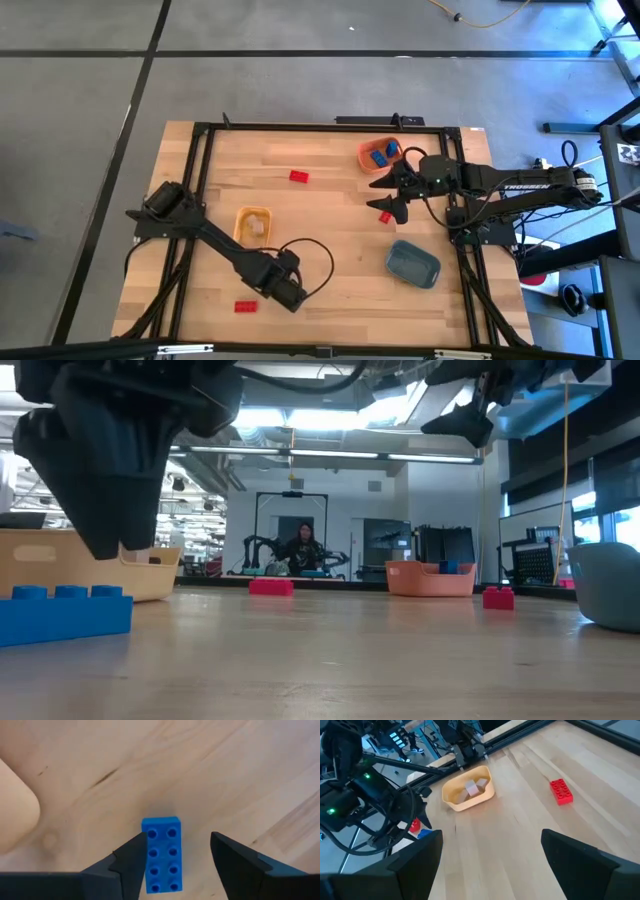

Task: Sort & place blocks by color
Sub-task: Put the blue game piece into the orange bin

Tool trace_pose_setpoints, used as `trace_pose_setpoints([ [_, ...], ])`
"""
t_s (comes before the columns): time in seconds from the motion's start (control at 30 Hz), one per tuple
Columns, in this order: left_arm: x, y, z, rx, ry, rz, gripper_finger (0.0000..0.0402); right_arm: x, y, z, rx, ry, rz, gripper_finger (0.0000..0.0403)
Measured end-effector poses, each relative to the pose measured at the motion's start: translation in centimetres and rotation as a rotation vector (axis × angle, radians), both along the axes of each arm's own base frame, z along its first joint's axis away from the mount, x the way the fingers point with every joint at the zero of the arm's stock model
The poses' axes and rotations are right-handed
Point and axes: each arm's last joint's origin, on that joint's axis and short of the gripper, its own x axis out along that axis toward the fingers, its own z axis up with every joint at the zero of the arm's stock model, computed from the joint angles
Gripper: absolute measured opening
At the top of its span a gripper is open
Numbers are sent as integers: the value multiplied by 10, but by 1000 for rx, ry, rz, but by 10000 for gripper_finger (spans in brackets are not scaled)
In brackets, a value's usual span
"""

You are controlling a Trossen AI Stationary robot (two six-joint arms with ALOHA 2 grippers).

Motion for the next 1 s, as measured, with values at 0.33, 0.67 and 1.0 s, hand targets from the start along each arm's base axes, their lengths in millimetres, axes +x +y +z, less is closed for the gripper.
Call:
trace_pose_setpoints([
  [0.33, -4, -4, -1, -5, 17, -8, 276, -1, 0, -1, 1, 13, 0, 342],
  [0.67, 6, 0, -25, -31, 97, 5, 286, -1, 0, -1, 1, 13, 0, 342],
  [1.0, 2, 3, -39, -97, 116, 2, 265, -1, 0, -1, 1, 13, 0, 342],
])
